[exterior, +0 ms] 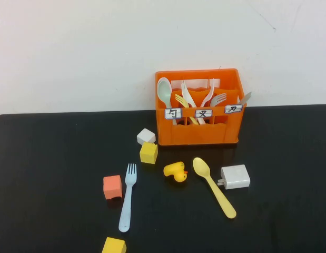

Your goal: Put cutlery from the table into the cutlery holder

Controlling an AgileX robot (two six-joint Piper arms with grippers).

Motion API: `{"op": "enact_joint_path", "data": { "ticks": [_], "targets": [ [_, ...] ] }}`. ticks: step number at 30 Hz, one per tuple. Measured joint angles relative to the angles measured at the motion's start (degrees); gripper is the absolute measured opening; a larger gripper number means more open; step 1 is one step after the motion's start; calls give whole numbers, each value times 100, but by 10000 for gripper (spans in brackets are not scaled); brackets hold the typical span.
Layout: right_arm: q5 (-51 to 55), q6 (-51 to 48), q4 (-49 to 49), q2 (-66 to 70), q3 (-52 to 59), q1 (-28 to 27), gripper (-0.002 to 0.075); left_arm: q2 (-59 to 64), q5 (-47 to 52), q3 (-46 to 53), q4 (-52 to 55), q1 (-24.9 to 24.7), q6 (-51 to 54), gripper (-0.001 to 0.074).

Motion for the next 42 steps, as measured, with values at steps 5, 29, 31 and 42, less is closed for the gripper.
{"op": "enact_joint_path", "data": {
  "ticks": [5,29,31,42],
  "targets": [
    [0,0,0,0,0,0,-2,0,0,0,0,0,0,-1],
    [0,0,0,0,0,0,-2,0,0,0,0,0,-389,-1],
    [0,0,0,0,0,0,-2,0,0,0,0,0,-440,-1],
    [0,0,0,0,0,0,-2,0,0,0,0,0,-456,-1]
  ]
}}
